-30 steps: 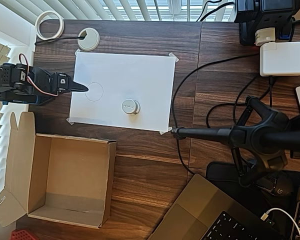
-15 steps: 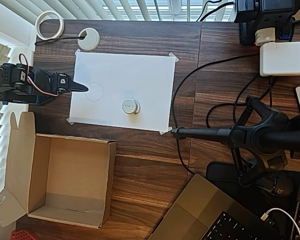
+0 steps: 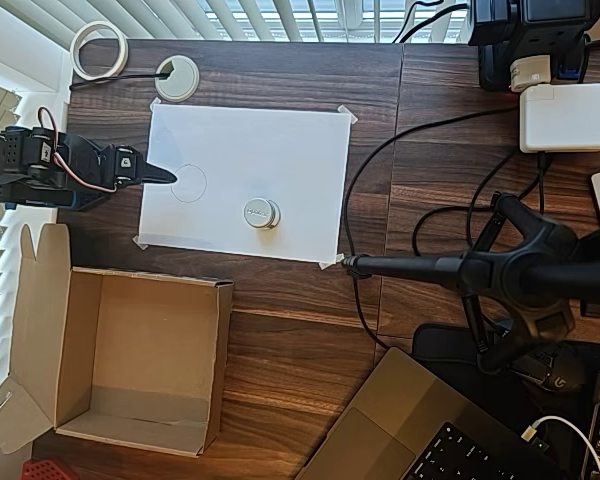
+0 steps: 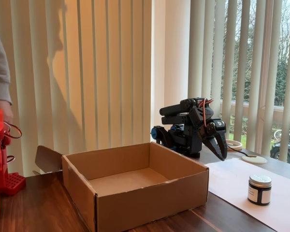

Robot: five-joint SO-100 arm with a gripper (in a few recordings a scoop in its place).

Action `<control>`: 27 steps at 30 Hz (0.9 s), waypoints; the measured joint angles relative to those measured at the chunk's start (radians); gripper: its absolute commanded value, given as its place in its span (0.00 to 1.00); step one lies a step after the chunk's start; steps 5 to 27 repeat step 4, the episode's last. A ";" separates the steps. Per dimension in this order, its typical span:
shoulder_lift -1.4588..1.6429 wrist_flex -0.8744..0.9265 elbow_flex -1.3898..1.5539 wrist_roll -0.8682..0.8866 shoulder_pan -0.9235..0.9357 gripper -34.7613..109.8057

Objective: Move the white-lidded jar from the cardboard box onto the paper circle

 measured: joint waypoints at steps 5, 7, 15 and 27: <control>0.000 0.000 0.000 0.000 0.000 0.24; 0.000 0.000 0.000 0.000 0.000 0.24; 0.000 0.000 0.000 0.000 0.000 0.24; 0.000 0.000 0.000 0.000 0.000 0.24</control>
